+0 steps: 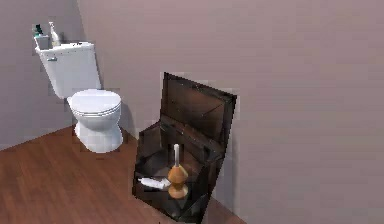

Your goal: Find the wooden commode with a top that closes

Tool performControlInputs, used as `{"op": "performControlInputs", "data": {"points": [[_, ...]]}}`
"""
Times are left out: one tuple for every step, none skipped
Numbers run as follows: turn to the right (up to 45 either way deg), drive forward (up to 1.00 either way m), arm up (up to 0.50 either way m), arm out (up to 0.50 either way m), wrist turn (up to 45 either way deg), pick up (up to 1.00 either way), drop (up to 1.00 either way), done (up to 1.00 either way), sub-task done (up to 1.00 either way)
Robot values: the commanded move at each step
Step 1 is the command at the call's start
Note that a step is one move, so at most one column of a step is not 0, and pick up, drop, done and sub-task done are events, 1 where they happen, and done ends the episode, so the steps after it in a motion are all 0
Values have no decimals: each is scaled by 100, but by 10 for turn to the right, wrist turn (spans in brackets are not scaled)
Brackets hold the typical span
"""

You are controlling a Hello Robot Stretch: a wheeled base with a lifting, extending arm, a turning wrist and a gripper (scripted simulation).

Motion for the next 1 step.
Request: {"op": "performControlInputs", "data": {"points": [[0, 0, 0, 0, 0, 0, 0, 100, 0]]}}
